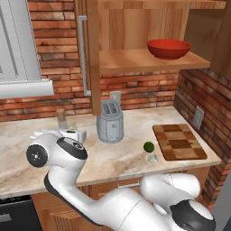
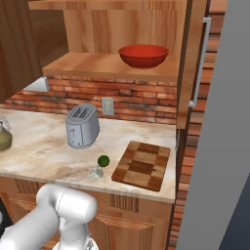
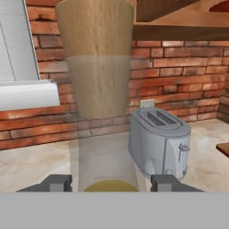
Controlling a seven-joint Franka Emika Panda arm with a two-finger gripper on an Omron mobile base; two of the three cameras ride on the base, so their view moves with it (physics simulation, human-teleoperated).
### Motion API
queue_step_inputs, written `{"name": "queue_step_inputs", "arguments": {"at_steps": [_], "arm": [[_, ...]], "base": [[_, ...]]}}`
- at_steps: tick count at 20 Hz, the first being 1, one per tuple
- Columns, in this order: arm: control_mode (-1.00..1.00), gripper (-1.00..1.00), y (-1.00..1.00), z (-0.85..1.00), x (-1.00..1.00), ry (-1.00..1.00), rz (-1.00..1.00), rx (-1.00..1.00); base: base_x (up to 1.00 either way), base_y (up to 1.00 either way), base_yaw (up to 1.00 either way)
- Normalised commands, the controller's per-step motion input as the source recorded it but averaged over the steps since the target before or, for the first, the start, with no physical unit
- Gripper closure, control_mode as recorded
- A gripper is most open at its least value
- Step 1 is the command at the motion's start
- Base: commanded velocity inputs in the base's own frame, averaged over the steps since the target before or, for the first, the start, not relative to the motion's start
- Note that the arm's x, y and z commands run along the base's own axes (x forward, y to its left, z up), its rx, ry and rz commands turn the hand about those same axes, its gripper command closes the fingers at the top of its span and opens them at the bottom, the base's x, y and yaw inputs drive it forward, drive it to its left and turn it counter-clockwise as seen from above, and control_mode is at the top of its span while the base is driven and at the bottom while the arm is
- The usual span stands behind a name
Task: Open the cabinet. Place the bowl and condiment on the counter. Then place the lime and garlic on the cutting board.
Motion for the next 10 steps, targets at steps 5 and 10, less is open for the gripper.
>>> {"name": "queue_step_inputs", "arguments": {"at_steps": [5,10], "arm": [[-1.0,1.0,0.25,-0.14,0.28,-0.01,0.0,0.0],[-1.0,1.0,0.27,-0.12,0.24,0.0,0.0,0.0]], "base": [[0.0,0.0,0.0],[0.0,0.0,0.0]]}}
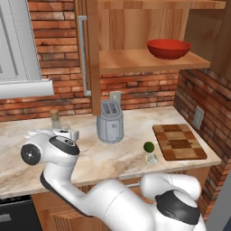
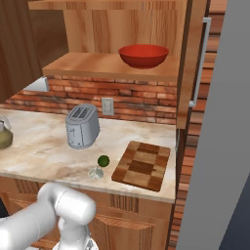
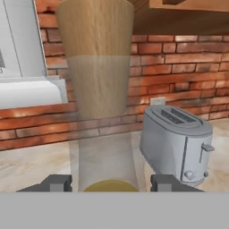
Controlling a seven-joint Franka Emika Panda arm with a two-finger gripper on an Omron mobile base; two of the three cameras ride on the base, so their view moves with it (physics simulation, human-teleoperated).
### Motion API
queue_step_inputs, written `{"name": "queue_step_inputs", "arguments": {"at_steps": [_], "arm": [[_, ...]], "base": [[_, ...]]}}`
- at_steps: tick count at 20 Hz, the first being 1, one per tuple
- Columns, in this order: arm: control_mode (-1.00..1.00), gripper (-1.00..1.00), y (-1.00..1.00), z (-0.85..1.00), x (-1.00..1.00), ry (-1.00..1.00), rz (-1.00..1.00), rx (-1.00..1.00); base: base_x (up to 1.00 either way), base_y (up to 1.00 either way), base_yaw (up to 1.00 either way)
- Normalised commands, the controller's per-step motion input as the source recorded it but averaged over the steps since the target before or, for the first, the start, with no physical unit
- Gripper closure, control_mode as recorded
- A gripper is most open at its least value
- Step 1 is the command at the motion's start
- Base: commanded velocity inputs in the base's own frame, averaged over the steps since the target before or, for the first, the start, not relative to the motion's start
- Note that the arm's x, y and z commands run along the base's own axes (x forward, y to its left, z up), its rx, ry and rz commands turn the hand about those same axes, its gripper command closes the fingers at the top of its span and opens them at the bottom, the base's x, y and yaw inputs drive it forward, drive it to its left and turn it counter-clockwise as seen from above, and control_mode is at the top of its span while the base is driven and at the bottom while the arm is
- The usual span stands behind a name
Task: Open the cabinet. Place the bowl and condiment on the counter. Then place the lime and garlic on the cutting board.
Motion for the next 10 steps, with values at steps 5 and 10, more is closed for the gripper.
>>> {"name": "queue_step_inputs", "arguments": {"at_steps": [5,10], "arm": [[-1.0,1.0,0.18,-0.17,0.2,0.0,0.0,0.0],[-1.0,1.0,0.04,-0.2,0.15,0.0,0.0,0.0]], "base": [[0.0,0.0,0.0],[0.0,0.0,0.0]]}}
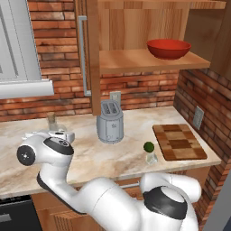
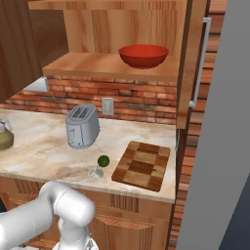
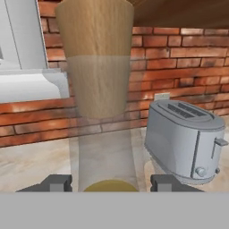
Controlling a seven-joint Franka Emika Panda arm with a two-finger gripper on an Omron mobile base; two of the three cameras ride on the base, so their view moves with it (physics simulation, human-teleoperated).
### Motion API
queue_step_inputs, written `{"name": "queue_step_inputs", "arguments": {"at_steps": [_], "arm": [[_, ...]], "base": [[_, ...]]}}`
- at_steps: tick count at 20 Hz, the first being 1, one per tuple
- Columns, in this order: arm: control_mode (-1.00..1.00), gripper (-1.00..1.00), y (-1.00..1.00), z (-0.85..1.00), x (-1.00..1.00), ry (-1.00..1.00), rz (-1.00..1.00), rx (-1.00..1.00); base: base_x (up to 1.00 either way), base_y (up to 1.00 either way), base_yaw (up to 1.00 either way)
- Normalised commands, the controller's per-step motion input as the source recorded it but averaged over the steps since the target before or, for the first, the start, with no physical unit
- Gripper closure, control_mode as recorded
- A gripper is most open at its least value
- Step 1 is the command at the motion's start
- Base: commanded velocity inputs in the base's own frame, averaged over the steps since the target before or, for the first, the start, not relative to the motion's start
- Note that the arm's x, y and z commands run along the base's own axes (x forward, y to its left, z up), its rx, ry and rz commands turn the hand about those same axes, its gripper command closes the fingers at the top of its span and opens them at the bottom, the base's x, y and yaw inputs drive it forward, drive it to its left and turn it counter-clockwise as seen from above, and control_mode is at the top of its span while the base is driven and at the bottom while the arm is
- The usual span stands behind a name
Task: Open the cabinet. Place the bowl and condiment on the counter. Then place the lime and garlic on the cutting board.
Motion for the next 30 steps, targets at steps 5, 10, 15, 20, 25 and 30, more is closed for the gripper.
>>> {"name": "queue_step_inputs", "arguments": {"at_steps": [5,10,15,20,25,30], "arm": [[-1.0,1.0,0.0,-0.2,0.11,0.0,0.0,0.0],[-1.0,1.0,0.0,-0.2,0.05,0.0,0.0,0.0],[-1.0,1.0,0.0,-0.09,0.03,0.0,0.0,0.0],[-1.0,1.0,0.0,-0.12,0.04,0.0,0.0,0.0],[-1.0,1.0,0.0,-0.15,0.03,0.0,0.0,0.0],[-1.0,1.0,0.0,-0.16,0.05,0.0,0.0,0.0]], "base": [[0.0,0.0,0.0],[0.0,0.0,0.0],[0.0,0.0,0.0],[0.0,0.0,0.0],[0.0,0.0,0.0],[0.0,0.0,0.0]]}}
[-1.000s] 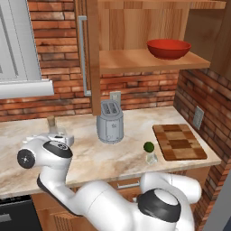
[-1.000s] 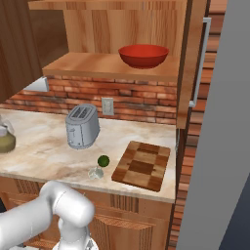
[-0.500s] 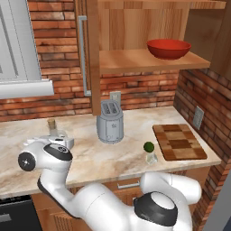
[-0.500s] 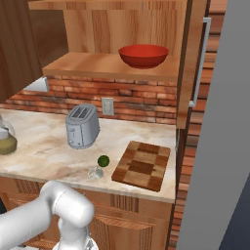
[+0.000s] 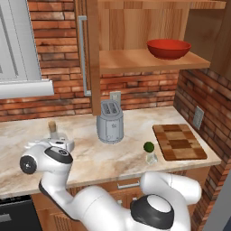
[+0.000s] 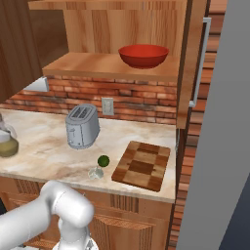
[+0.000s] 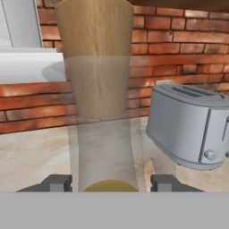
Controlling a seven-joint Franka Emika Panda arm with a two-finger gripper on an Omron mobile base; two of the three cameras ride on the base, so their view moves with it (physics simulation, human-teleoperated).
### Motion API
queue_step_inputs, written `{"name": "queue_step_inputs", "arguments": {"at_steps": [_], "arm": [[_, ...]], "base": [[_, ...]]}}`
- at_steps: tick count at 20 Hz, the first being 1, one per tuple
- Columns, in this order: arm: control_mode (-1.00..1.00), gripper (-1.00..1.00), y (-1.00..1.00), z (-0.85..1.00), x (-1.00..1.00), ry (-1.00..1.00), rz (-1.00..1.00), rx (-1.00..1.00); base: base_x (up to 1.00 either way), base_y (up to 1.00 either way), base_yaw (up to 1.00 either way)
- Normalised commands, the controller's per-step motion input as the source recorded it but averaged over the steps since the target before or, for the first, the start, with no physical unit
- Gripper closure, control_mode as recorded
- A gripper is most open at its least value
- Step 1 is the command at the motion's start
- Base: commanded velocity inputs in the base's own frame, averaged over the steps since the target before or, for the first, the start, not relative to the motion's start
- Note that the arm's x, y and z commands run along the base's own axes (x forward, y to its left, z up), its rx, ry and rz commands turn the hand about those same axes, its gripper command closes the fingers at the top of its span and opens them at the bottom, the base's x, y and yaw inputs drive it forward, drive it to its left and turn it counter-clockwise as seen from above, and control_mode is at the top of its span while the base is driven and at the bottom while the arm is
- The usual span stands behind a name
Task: Open the cabinet. Place the bowl and condiment on the counter. Then place the lime and garlic on the cutting board.
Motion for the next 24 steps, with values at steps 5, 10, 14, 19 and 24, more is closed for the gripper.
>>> {"name": "queue_step_inputs", "arguments": {"at_steps": [5,10,14,19,24], "arm": [[-1.0,1.0,0.0,-0.17,0.07,0.0,0.0,0.0],[-1.0,1.0,0.0,-0.19,0.08,0.0,0.0,0.0],[-1.0,1.0,0.0,-0.21,0.08,0.0,0.0,0.0],[-1.0,1.0,0.0,-0.2,0.09,0.0,0.0,0.0],[-1.0,1.0,0.0,-0.18,0.11,0.0,0.0,0.0]], "base": [[0.0,0.0,0.0],[0.0,0.0,0.0],[0.0,0.0,0.0],[0.0,0.0,0.0],[0.0,0.0,0.0]]}}
